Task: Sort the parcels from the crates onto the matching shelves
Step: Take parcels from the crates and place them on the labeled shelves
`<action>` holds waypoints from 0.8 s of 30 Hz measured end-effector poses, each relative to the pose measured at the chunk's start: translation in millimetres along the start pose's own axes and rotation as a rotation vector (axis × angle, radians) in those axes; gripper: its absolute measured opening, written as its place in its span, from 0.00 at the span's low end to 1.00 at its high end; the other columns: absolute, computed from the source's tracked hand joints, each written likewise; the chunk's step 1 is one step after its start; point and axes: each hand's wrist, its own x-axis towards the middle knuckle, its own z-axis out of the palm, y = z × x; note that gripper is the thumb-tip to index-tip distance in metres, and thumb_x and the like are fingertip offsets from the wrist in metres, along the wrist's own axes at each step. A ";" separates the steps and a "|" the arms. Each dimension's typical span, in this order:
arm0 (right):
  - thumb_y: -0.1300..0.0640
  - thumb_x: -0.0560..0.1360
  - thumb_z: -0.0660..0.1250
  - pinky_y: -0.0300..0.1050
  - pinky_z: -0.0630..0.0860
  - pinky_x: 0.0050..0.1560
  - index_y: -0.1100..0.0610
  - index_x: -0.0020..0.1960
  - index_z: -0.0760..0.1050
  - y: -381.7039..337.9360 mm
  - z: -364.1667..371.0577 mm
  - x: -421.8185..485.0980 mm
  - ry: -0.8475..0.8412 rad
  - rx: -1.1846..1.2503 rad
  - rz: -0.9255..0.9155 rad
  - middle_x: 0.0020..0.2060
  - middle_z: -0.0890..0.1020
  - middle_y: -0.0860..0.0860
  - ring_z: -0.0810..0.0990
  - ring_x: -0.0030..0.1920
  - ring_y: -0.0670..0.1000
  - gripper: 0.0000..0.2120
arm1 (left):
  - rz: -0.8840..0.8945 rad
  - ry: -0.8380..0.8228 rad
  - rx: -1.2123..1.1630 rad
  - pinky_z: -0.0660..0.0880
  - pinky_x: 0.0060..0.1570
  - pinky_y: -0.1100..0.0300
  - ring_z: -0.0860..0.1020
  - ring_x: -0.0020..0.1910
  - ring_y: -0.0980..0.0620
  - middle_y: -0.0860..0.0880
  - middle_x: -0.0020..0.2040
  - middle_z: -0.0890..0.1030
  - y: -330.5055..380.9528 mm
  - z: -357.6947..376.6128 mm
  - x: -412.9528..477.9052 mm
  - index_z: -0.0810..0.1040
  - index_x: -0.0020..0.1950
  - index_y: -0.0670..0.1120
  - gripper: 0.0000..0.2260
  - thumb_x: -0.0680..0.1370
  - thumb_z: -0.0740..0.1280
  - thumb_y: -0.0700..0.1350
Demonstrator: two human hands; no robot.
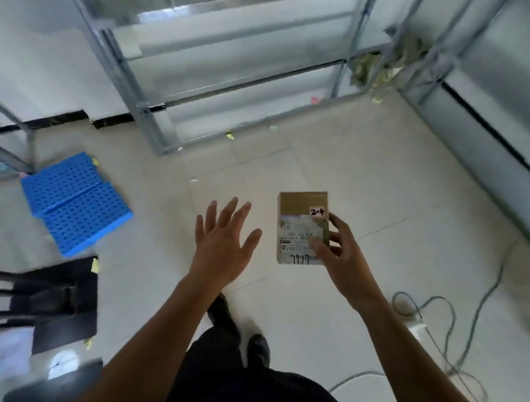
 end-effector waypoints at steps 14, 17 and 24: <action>0.51 0.81 0.71 0.39 0.83 0.47 0.44 0.77 0.66 -31.4 -87.2 176.1 0.291 0.052 0.125 0.58 0.83 0.48 0.86 0.54 0.43 0.27 | 0.204 -0.166 0.023 0.38 0.78 0.44 0.42 0.83 0.45 0.53 0.84 0.50 72.2 27.0 264.2 0.55 0.82 0.60 0.30 0.81 0.50 0.67; 0.51 0.81 0.71 0.45 0.85 0.52 0.44 0.77 0.65 -51.7 -107.3 227.4 0.339 0.073 0.107 0.59 0.83 0.49 0.86 0.56 0.46 0.28 | 0.274 -0.162 0.037 0.39 0.79 0.43 0.43 0.83 0.45 0.52 0.84 0.51 98.3 24.4 327.7 0.55 0.82 0.59 0.30 0.81 0.50 0.67; 0.51 0.81 0.71 0.46 0.85 0.54 0.45 0.79 0.63 -66.3 -173.0 321.8 0.459 0.116 0.098 0.61 0.82 0.49 0.85 0.56 0.46 0.30 | 0.356 -0.194 0.065 0.42 0.80 0.41 0.46 0.83 0.44 0.52 0.84 0.53 169.3 31.3 446.5 0.56 0.82 0.59 0.29 0.82 0.54 0.65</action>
